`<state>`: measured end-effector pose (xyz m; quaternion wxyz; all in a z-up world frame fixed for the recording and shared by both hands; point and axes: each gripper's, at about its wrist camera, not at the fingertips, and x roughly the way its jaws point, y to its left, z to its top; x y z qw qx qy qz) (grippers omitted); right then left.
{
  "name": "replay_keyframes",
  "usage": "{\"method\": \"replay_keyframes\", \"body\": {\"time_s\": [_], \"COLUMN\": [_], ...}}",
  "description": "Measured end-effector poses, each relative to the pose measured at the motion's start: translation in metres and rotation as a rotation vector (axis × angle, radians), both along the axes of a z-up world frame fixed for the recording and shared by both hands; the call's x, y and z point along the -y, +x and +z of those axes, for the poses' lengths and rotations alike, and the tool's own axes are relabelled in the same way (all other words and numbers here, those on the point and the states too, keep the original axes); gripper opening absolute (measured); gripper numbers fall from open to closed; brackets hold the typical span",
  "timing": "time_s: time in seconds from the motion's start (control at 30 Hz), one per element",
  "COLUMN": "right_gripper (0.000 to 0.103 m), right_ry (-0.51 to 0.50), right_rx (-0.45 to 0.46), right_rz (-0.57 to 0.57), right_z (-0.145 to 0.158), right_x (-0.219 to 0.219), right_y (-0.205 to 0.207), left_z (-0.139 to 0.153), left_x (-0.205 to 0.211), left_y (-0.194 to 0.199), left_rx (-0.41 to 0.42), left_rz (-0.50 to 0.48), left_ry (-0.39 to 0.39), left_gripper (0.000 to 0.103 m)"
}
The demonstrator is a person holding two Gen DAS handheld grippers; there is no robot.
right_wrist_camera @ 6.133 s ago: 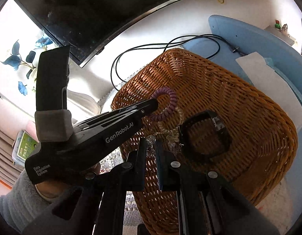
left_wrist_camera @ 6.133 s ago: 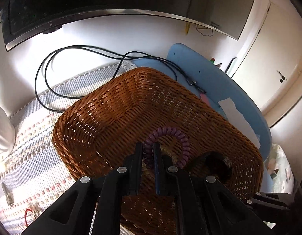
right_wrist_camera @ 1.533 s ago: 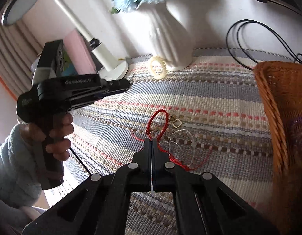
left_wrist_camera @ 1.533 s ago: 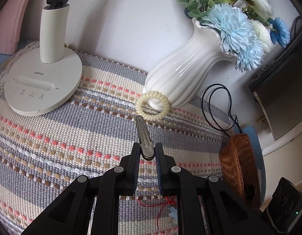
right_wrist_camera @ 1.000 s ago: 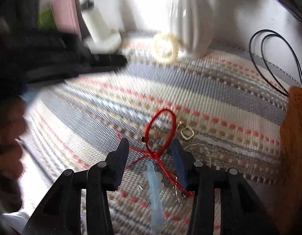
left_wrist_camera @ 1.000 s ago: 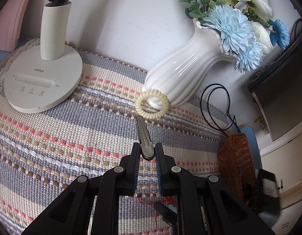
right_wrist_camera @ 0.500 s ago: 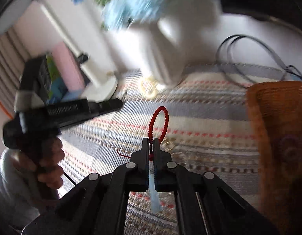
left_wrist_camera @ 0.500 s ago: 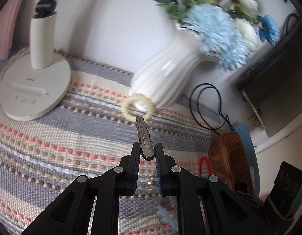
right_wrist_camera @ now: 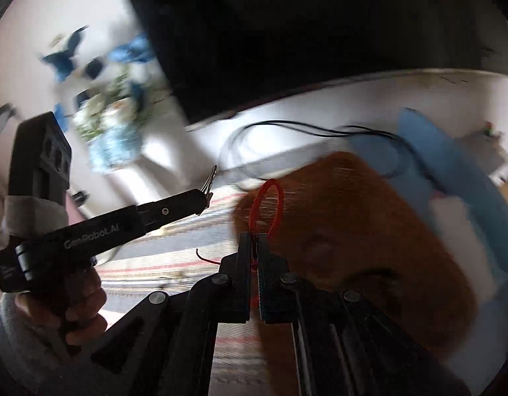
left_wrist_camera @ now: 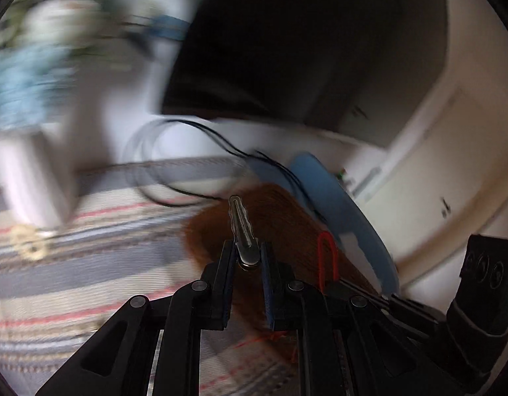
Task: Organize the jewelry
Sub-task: 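Carry the clip and red bracelet over the wicker basket and release them, then move both open tools back to the jewelry on the mat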
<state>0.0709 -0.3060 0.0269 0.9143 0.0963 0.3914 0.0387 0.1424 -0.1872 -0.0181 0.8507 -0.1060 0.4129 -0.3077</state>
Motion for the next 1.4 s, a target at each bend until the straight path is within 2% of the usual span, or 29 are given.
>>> {"method": "replay_keyframes", "body": {"time_s": [0.1,0.27,0.53,0.93,1.4], "right_gripper": [0.005,0.005,0.005,0.005,0.005], "right_ry": [-0.008,0.008,0.032,0.037,0.033], "right_rx": [-0.019,-0.032,-0.022,-0.024,-0.036], "right_rz": [-0.099,-0.192,-0.236,-0.213,-0.192], "right_z": [-0.004,-0.012,-0.014,-0.016,-0.019], "right_x": [0.028,0.061,0.079,0.069,0.063], "right_y": [-0.017,-0.043,-0.056,-0.054,-0.048], "left_z": [-0.011,-0.03,-0.042,-0.043,-0.043], "left_x": [0.037,0.083,0.119,0.109,0.105], "left_y": [0.001,0.008,0.005,0.005,0.006], "left_rx": [-0.015,-0.042,-0.064,-0.101,-0.102], "left_rz": [-0.075,-0.148,-0.212,-0.182,-0.185], "left_ry": [0.051,0.136,0.219,0.208,0.198], "left_gripper": [0.015,0.015,0.015,0.015,0.015]}}
